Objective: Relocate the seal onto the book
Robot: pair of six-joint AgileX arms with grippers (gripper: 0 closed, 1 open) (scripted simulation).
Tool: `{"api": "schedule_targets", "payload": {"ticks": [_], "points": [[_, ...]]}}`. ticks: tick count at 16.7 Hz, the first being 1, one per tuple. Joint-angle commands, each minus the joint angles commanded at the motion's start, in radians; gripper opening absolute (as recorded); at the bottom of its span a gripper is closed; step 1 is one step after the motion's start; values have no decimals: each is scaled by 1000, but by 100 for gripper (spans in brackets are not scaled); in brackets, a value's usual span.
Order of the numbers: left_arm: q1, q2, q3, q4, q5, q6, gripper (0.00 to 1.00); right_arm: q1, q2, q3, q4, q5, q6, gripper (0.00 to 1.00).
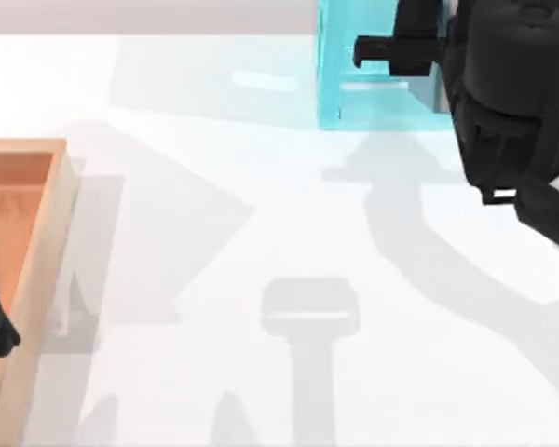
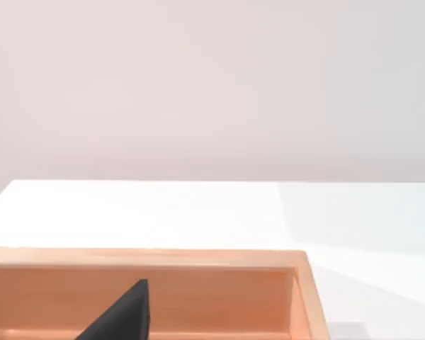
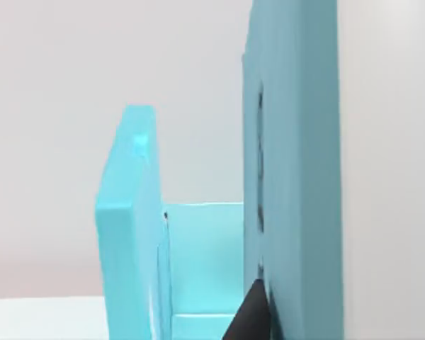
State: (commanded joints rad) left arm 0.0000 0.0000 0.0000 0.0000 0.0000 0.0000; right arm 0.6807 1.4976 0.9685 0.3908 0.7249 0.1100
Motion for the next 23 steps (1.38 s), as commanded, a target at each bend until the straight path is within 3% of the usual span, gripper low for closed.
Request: {"api": "schedule_targets", "payload": {"ticks": [6, 10, 13, 20, 23], "points": [[0, 0, 0, 0, 0, 0, 100, -2, 3, -2, -2, 1, 0, 0], [0, 0, 0, 0, 0, 0, 100, 50, 84, 35, 4, 35, -110, 0], [0, 0, 0, 0, 0, 0, 100, 125, 201, 85, 8, 84, -304, 0], [0, 0, 0, 0, 0, 0, 100, 333, 493, 212, 18, 192, -958, 0], [0, 0, 0, 0, 0, 0, 100, 399, 577, 249, 20, 219, -1145, 0]]}}
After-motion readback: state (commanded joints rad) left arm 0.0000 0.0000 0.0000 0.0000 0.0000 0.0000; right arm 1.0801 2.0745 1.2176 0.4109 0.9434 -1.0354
